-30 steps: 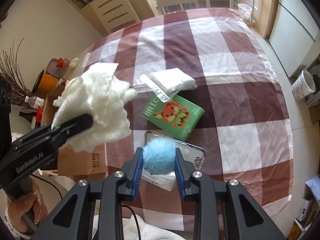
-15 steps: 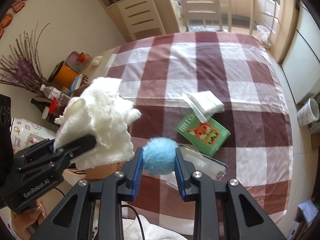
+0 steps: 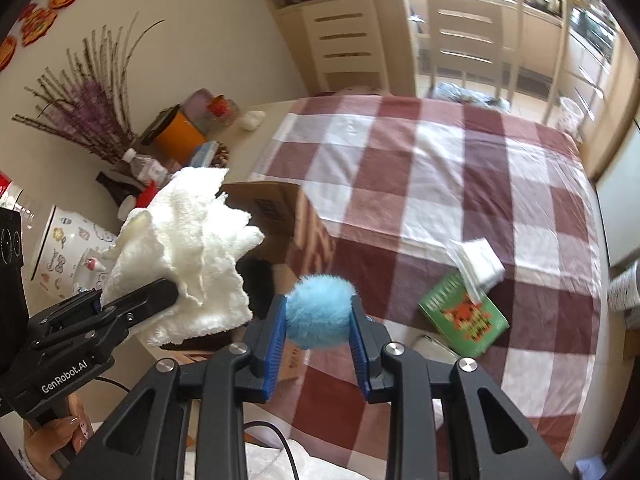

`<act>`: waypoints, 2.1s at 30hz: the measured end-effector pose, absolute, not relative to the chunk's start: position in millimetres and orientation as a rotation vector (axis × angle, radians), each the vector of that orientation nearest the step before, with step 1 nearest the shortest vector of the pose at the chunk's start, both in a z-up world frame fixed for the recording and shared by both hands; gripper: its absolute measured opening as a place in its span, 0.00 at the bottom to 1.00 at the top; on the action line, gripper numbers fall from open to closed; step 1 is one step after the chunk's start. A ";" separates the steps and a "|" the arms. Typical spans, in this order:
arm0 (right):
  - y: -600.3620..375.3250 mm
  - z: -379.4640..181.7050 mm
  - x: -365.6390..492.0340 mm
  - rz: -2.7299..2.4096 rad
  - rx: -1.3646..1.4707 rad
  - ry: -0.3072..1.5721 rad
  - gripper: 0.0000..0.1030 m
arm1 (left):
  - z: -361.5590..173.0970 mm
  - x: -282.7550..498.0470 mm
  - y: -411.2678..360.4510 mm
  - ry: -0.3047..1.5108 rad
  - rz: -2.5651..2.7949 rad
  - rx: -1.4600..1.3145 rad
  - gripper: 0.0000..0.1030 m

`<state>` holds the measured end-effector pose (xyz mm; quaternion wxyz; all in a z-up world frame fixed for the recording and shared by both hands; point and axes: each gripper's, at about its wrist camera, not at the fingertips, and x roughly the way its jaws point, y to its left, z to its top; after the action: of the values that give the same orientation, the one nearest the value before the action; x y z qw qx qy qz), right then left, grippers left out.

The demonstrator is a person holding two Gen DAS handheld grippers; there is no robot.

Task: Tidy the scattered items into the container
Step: 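Carry the towel with the left tool and the pompom with the right tool over the box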

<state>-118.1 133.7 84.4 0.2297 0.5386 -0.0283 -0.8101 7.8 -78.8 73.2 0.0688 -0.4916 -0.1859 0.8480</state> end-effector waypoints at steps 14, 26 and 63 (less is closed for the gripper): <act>53.4 97.3 -122.9 -2.095 1.412 0.041 0.29 | 64.9 30.8 -144.0 -0.665 2.640 -1.525 0.28; 15.3 90.3 -118.9 -1.997 1.417 0.114 0.29 | 52.9 35.7 -161.3 -0.724 2.625 -1.571 0.28; 3.7 62.3 -136.5 -1.950 1.508 0.136 0.31 | 20.2 0.9 -141.5 -0.655 2.480 -1.669 0.28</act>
<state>-136.5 3.7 62.3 0.3300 0.5765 0.0518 -0.7457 0.9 -141.5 20.2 0.0406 -0.5451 -0.2138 0.8097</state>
